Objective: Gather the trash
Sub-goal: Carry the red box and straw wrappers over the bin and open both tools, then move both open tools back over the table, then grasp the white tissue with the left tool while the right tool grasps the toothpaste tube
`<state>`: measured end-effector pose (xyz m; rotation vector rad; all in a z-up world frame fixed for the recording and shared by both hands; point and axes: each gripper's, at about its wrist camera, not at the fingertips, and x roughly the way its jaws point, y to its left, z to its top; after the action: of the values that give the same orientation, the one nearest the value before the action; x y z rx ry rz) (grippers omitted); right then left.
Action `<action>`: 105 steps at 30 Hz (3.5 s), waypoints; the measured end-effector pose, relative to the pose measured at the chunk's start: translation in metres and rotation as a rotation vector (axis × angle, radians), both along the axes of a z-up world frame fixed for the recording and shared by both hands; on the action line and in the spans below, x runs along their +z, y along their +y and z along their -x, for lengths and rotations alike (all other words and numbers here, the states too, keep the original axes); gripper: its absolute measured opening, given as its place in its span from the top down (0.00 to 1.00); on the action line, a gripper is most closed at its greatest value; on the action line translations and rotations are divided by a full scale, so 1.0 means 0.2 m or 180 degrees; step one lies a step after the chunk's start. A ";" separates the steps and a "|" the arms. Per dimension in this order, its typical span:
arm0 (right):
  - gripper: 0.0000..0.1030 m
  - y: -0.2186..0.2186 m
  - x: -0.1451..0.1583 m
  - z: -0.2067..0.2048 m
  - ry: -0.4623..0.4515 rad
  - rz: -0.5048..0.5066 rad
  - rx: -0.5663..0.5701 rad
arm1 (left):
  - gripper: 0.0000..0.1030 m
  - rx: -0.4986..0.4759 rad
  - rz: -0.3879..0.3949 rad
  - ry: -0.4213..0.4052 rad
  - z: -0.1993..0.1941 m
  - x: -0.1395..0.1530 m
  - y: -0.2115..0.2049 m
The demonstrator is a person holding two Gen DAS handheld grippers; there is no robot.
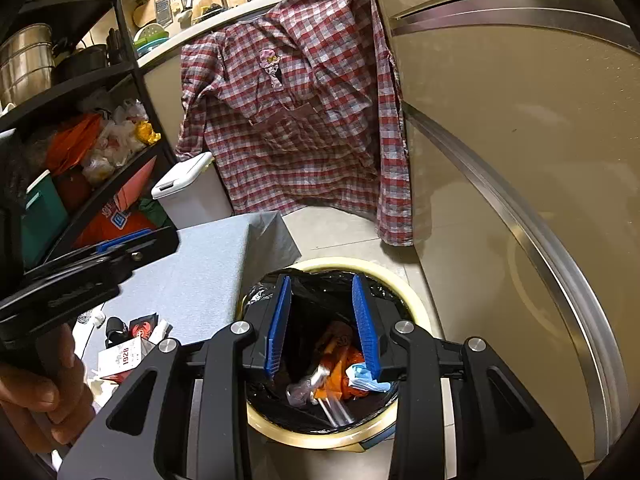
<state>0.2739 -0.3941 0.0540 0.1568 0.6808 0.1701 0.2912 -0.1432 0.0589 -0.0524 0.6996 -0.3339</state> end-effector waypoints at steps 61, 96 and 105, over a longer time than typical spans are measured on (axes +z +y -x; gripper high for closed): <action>0.69 1.19 -0.59 -0.37 0.1143 -0.0506 0.1091 | 0.74 0.1252 -0.0104 0.0508 0.21 -0.55 1.78; 0.81 1.27 -0.34 -0.24 0.0402 0.0020 0.1088 | 0.85 0.1224 -0.0167 0.0509 0.06 -0.58 1.70; 0.81 1.18 -0.10 -0.10 -0.0035 -0.0057 0.1047 | 0.86 0.1197 -0.0110 0.0299 0.18 -0.41 1.65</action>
<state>0.2944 -0.1575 0.0340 0.0600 0.6914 0.4922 0.2557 0.1872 -0.0223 -0.1653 0.7717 0.0414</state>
